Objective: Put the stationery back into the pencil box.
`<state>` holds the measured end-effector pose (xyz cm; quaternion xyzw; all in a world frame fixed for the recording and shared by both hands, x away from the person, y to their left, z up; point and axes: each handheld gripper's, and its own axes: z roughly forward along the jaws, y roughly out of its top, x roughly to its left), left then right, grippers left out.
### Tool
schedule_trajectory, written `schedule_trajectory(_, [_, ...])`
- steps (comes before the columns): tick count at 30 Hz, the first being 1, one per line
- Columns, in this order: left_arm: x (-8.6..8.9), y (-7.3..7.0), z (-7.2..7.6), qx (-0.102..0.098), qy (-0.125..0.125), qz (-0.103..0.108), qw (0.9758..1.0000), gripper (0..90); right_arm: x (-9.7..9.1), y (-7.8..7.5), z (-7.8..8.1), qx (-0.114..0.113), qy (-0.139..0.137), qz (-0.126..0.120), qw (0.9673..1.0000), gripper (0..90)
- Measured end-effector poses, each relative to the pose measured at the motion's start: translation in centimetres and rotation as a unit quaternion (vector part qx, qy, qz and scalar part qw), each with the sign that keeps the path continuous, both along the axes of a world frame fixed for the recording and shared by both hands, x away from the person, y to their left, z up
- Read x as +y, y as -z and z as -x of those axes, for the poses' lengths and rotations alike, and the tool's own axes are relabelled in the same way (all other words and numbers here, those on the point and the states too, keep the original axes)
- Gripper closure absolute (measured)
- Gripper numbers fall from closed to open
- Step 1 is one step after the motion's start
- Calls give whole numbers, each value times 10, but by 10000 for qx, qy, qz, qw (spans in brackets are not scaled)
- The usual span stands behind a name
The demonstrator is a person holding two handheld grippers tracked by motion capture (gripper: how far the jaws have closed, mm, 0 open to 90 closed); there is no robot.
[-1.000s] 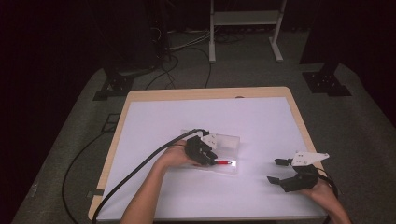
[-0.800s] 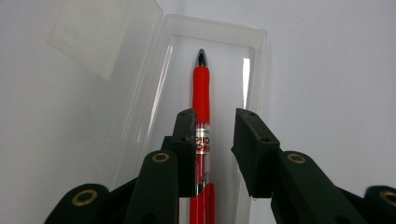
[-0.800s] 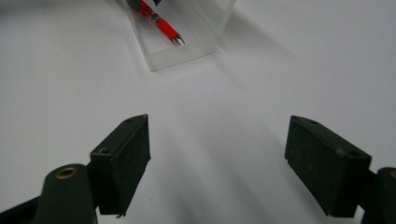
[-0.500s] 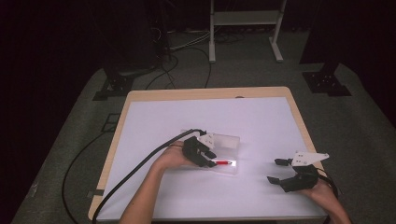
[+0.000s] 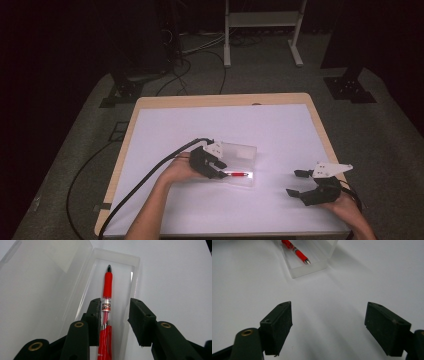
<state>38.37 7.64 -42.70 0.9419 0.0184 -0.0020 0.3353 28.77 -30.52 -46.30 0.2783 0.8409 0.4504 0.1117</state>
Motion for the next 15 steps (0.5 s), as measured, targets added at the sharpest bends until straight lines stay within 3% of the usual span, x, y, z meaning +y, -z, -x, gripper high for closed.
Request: schedule_trajectory(15, [13,-4,4,-17,-94,76,9999,608,0,0,0,15,19,-6,10000,213])
